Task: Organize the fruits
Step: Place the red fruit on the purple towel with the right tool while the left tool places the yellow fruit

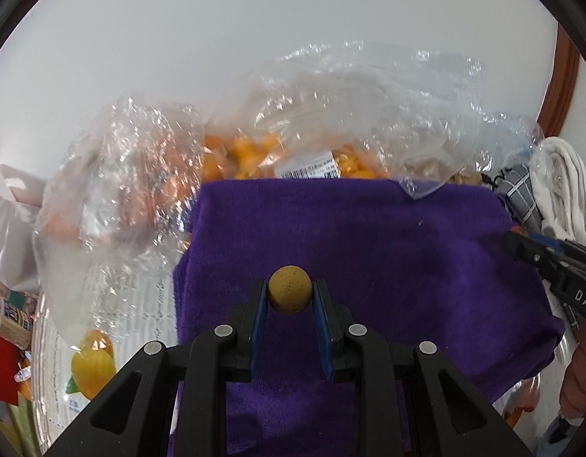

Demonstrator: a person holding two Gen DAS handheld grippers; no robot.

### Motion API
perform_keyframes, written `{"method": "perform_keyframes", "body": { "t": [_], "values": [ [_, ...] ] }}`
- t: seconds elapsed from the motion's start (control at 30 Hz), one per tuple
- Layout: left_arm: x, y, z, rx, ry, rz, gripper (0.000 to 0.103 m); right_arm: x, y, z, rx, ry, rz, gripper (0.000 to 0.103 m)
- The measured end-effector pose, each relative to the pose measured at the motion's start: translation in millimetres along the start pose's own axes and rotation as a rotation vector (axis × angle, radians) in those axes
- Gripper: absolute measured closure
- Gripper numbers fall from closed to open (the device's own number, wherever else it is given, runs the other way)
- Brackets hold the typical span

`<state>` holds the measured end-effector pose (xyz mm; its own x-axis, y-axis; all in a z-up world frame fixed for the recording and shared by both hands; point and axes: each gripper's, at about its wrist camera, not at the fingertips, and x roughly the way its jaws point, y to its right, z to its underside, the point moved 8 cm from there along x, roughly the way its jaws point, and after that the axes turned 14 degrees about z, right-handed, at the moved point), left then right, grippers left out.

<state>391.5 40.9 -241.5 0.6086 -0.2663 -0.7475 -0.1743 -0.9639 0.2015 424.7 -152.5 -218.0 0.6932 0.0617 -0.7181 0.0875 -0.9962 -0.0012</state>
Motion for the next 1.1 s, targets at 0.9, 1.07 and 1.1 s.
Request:
{"method": "perform_keyframes", "body": {
  "t": [0.9, 1.07, 1.1],
  "values": [
    [24.9, -4.1, 15.0, -0.009, -0.090, -0.014, 0.080, 29.6, -3.4, 21.7, -0.092, -0.091, 0.031, 0.079],
    [32.4, -3.1, 17.6, -0.006, -0.109, -0.012, 0.080, 33.4, -4.8, 21.1, -0.098, -0.101, 0.038, 0.079],
    [33.6, -2.9, 18.2, -0.005, -0.111, -0.015, 0.080, 34.0, -4.8, 20.5, -0.097, -0.103, 0.038, 0.079]
  ]
}}
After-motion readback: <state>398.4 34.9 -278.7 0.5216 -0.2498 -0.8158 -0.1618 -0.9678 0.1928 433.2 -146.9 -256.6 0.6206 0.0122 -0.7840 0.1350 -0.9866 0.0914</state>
